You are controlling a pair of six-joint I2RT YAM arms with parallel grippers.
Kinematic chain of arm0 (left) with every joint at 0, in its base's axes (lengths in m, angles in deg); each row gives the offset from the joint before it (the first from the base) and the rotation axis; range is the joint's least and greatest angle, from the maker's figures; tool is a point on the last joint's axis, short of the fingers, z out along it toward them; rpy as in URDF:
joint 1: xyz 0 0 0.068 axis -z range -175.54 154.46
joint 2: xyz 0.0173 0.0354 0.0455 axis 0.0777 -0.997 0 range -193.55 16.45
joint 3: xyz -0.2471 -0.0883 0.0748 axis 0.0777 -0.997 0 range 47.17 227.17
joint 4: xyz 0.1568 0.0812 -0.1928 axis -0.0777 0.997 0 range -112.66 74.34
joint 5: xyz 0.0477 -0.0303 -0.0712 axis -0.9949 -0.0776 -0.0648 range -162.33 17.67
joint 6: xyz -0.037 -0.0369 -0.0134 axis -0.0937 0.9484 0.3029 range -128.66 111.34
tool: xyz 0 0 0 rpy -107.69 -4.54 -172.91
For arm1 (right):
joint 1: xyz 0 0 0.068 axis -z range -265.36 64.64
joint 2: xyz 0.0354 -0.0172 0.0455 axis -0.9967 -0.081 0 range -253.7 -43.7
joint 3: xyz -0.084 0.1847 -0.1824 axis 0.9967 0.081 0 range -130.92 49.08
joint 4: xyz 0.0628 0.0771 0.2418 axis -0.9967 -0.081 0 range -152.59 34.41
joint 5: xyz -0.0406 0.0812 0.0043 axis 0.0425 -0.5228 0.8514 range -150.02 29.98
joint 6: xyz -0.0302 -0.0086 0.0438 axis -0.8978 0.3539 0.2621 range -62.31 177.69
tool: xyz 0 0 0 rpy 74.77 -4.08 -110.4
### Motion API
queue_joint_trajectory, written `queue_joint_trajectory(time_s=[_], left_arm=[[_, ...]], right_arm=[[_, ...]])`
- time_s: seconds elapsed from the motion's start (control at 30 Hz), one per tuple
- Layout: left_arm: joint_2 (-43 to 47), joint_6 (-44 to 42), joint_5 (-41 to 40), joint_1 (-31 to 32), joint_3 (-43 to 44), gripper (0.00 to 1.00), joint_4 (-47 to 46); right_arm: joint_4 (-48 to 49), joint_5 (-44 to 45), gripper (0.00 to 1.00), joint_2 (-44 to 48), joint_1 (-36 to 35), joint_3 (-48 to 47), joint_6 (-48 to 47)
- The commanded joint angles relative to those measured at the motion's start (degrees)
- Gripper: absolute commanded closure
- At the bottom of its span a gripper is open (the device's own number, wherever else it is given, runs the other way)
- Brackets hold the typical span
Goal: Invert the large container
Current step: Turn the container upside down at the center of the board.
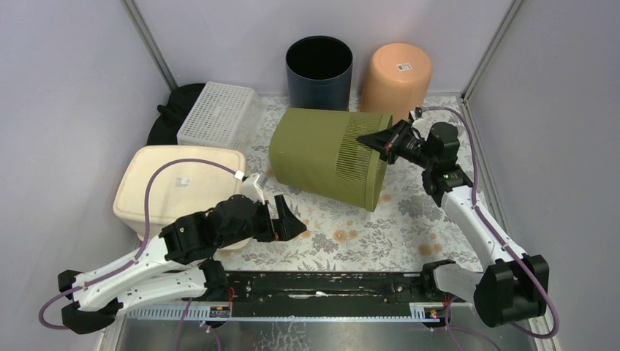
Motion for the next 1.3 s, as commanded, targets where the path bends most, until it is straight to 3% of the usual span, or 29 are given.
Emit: queue_joint_trajectory(time_s=[0.0, 0.23, 0.43, 1.03, 1.27], left_arm=[[0.66, 0.61, -1.36, 0.13, 1.59, 0.0, 0.23], [0.56, 1.12, -1.37, 0.15, 2.03, 0.0, 0.29], [0.56, 1.92, -1.28, 0.11, 1.41, 0.0, 0.3], [2.0, 2.41, -1.78, 0.16, 2.48, 0.0, 1.44], [3.12, 2.09, -2.12, 0.11, 4.08, 0.0, 1.99]], right_arm=[[22.29, -3.5, 1.0, 5.76, 0.79, 1.61, 4.78], [29.95, -2.71, 1.0, 6.31, 1.67, 8.12, 8.05], [29.92, -2.85, 1.0, 6.37, 1.82, 10.64, 7.71], [30.98, -2.71, 1.0, 6.64, 1.77, 11.36, 8.13], [35.47, -2.32, 1.0, 5.54, 1.79, 11.72, 10.82]])
